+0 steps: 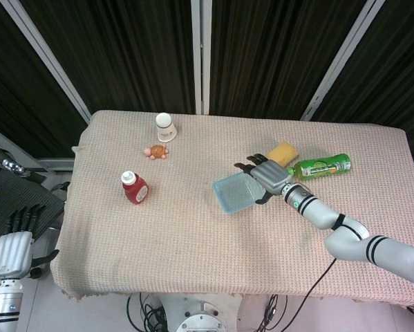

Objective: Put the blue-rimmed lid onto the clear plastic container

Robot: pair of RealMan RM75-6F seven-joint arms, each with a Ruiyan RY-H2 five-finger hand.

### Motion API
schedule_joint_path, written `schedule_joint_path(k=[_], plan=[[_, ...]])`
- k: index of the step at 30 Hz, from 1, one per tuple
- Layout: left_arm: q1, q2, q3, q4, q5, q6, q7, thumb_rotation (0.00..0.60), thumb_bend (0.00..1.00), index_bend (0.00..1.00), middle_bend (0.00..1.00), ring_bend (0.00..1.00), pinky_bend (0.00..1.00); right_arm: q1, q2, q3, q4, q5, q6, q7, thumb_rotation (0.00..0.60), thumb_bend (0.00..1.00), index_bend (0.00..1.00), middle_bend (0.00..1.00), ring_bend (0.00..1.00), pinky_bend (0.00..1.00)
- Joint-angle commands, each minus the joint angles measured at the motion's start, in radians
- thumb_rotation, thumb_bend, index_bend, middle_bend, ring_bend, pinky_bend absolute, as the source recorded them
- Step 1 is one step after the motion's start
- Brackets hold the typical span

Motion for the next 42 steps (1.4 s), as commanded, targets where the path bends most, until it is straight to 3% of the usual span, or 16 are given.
schedule_joint_path(k=[1,34,42], plan=[[0.0,0.0,0.0,0.0,0.0,0.0,-0.001,0.6,0.0,0.1,0.06,0.0,0.0,0.0,-0.011,-0.002,0.013,0.003,-0.01,0.006,0.6,0.03,0.04,0.23,0.0,0.0],[0.005,-0.01,0.005,0.036,0.006,-0.001,-0.038,0.6,0.0,0.1,0.06,0.0,0.0,-0.007,-0.058,-0.008,0.039,0.03,-0.034,-0.025,0.6,0.03,0.04,0.23,0.0,0.0],[0.006,-0.008,0.005,0.032,0.008,0.001,-0.035,0.6,0.0,0.1,0.06,0.0,0.0,-0.025,-0.002,0.004,-0.043,-0.009,0.041,-0.035,0.6,0.03,0.04,0.23,0.0,0.0]])
